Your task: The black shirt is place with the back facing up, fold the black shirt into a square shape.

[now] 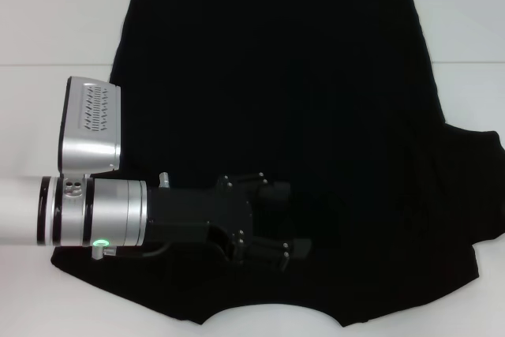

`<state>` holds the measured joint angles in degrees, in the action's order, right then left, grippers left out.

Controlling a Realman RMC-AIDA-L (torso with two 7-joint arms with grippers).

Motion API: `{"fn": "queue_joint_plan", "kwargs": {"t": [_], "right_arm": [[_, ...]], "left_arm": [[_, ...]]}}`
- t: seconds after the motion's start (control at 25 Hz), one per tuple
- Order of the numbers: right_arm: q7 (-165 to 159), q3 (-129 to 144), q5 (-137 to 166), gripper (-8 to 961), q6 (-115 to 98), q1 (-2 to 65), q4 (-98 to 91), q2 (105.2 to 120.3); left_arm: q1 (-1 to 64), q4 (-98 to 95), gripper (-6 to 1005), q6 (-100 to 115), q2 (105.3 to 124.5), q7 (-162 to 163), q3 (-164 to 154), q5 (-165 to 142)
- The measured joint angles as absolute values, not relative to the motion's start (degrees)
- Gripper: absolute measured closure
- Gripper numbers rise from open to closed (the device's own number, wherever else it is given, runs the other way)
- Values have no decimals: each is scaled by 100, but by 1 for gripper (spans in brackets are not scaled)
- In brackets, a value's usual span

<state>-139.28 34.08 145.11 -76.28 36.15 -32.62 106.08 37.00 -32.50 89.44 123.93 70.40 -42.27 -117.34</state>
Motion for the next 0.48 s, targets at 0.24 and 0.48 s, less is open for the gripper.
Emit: {"fn": "queue_joint_plan", "kwargs": {"t": [0.24,0.48], "right_arm": [[-13891,3290,14482,951,-7433,3569,-3357,10550],[-13770,3136,14471,951,-7143,3577,-3488,10539]], "left_arm": [[3700,-3243,50,8938,12398,7113,-4228,-11715],[3666,-3243,50,8937,12410,7167,-4225,-11677]]}}
